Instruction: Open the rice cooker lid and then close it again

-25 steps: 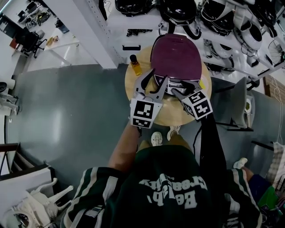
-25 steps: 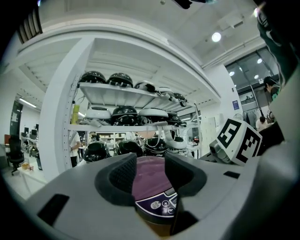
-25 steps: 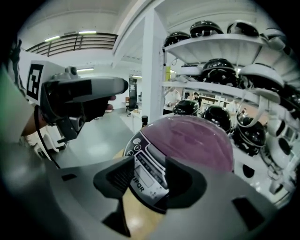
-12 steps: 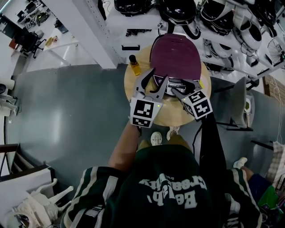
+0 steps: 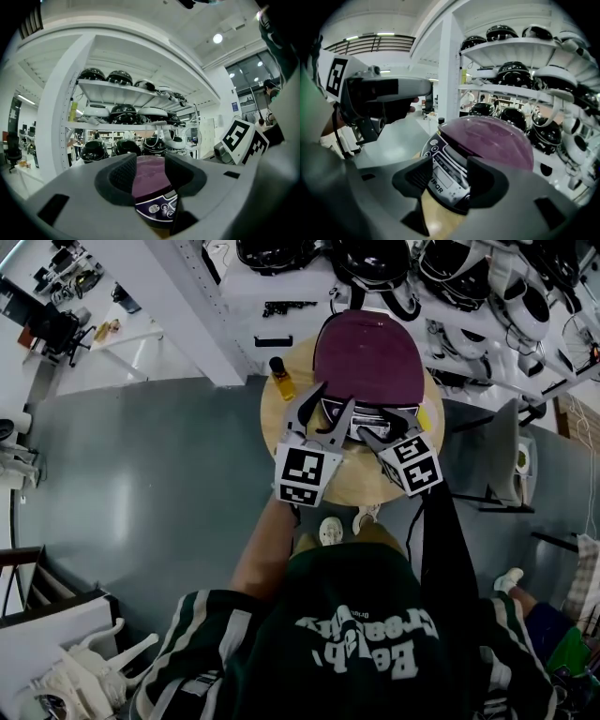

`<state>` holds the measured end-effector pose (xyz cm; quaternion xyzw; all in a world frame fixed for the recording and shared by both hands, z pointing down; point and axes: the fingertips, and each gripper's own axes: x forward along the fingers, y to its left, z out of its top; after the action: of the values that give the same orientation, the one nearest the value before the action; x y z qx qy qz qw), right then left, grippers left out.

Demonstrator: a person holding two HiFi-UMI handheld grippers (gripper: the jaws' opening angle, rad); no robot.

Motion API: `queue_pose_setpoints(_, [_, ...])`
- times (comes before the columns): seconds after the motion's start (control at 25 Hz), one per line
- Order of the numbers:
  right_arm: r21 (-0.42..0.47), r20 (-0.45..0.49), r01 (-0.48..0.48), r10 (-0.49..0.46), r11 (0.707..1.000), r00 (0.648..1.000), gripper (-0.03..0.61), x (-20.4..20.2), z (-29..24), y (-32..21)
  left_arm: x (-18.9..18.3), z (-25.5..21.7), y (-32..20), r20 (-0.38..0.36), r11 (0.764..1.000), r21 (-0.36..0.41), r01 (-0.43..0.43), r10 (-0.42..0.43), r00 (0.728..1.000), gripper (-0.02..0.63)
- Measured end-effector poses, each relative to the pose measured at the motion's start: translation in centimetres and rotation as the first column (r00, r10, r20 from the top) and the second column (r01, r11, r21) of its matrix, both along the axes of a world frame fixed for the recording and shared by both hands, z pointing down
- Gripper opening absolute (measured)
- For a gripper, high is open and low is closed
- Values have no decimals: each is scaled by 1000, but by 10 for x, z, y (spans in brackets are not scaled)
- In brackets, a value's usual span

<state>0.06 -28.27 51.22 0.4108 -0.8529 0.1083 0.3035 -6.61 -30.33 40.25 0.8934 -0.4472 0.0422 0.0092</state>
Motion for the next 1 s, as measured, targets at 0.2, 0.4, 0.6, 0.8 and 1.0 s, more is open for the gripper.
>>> queue_pose_setpoints(0.2, [4,12,-6,6,1000,1000,236,1,-1,0,0,-1,-1,-4,1000,-1,-1,1,1000,172])
queue_pose_setpoints(0.4, [7,10,-12,12,1000,1000,236,1,-1,0,-2,0,-2,-5,1000,-6,-1,1,1000,172])
queue_pose_setpoints(0.6, [6,24,-19,19,1000,1000,235,3,-2,0,-1,0,-3,-7,1000,-9,-4,4,1000,172])
queue_pose_setpoints(0.8, [2,31,-33,33,999,999,241,2,0,-2,-3,2,-3,-4,1000,-14,-11,11,1000,172])
queue_pose_setpoints(1.0, [4,56,-47,47,999,997,239,1,-1,-2,-4,4,-4,2,1000,-19,-17,17,1000,172])
